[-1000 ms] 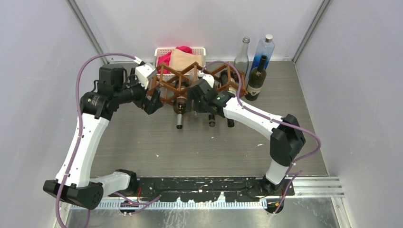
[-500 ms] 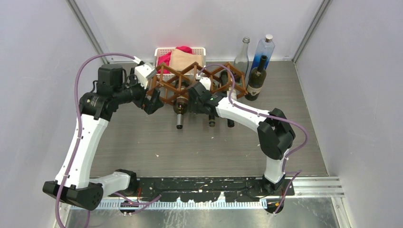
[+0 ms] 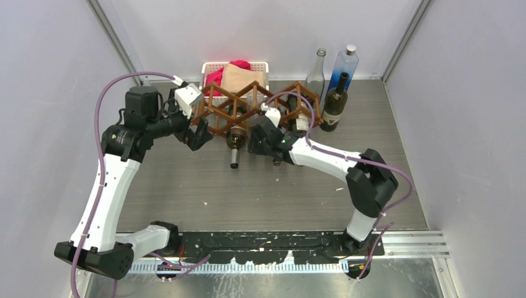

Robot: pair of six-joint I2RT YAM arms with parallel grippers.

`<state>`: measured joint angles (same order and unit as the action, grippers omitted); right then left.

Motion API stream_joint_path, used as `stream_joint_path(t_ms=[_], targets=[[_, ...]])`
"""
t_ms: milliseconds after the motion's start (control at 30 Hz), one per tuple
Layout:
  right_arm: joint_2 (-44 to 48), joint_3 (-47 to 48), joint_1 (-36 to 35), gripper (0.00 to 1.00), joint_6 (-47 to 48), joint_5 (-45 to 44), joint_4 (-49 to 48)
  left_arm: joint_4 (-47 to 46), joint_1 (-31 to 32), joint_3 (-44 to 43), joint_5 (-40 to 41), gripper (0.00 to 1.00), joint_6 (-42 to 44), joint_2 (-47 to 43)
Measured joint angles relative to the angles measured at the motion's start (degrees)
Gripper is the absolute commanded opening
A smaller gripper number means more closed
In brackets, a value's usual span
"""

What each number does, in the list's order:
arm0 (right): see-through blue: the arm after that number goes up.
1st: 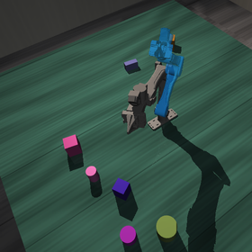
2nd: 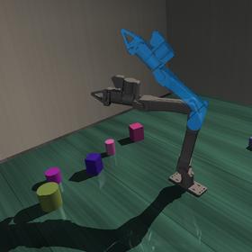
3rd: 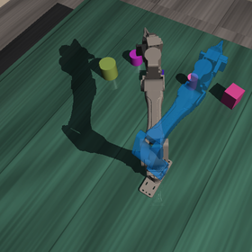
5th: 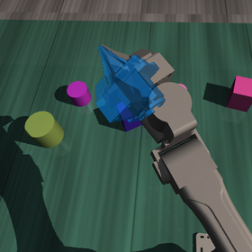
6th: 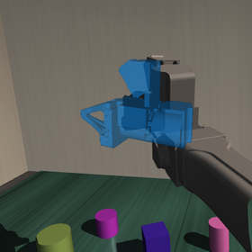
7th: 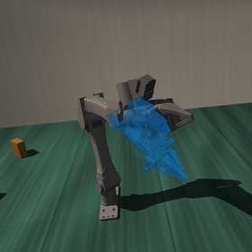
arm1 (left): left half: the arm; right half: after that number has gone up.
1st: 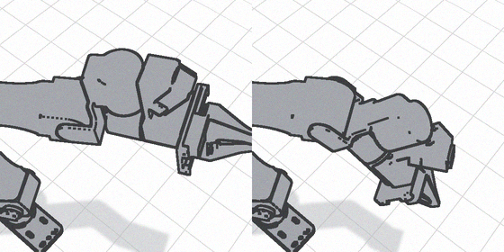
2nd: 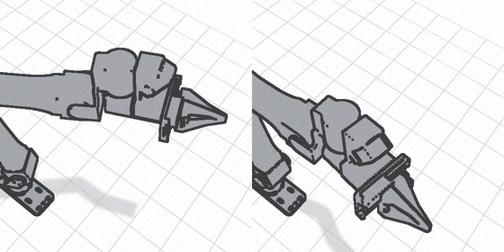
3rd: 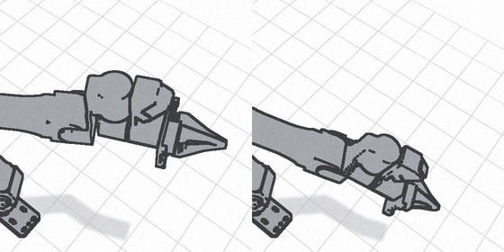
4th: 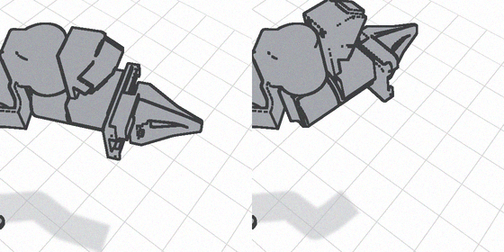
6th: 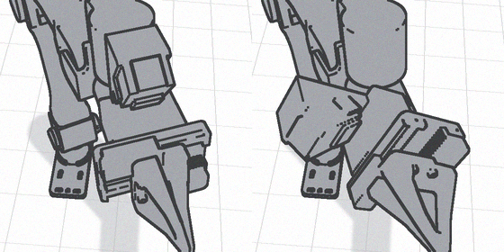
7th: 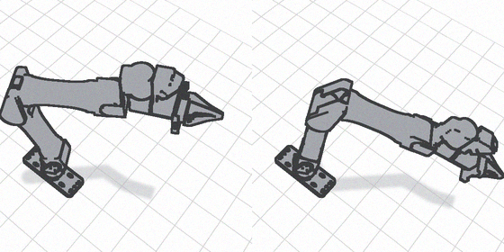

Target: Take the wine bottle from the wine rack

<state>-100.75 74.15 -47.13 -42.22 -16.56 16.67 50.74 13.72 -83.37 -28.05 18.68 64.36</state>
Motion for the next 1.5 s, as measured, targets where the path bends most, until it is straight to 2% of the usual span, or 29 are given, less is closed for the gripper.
stream_joint_path(t_ms=[233, 500, 633, 967, 1267, 1500], targets=[[13.25, -13.84, -6.25, 0.01, -2.89, 0.87, -1.09, -1.03, -0.02, 3.91, -1.20, 1.00, 4.37, -1.22], [26.60, -18.99, -8.98, 0.01, -4.72, 3.19, 2.27, -1.16, 0.00, 7.54, -4.85, 1.00, 12.15, -4.81], [30.12, -19.74, -9.05, 0.01, -5.18, 4.31, 4.46, -1.07, -0.02, 9.64, -5.66, 1.00, 17.31, -6.14], [37.11, -18.25, -9.53, 0.01, -3.50, 9.05, 15.80, -0.72, 0.00, 15.04, -7.54, 1.00, 27.10, -9.07], [36.87, -8.63, -9.62, 0.01, 0.46, 17.31, 22.18, -0.72, 1.99, 17.38, -10.27, 1.00, 28.98, -11.69], [32.46, -0.63, -10.19, 0.01, 4.63, 24.26, 23.28, -0.87, 5.25, 18.86, -10.38, 1.00, 29.68, -12.11]])
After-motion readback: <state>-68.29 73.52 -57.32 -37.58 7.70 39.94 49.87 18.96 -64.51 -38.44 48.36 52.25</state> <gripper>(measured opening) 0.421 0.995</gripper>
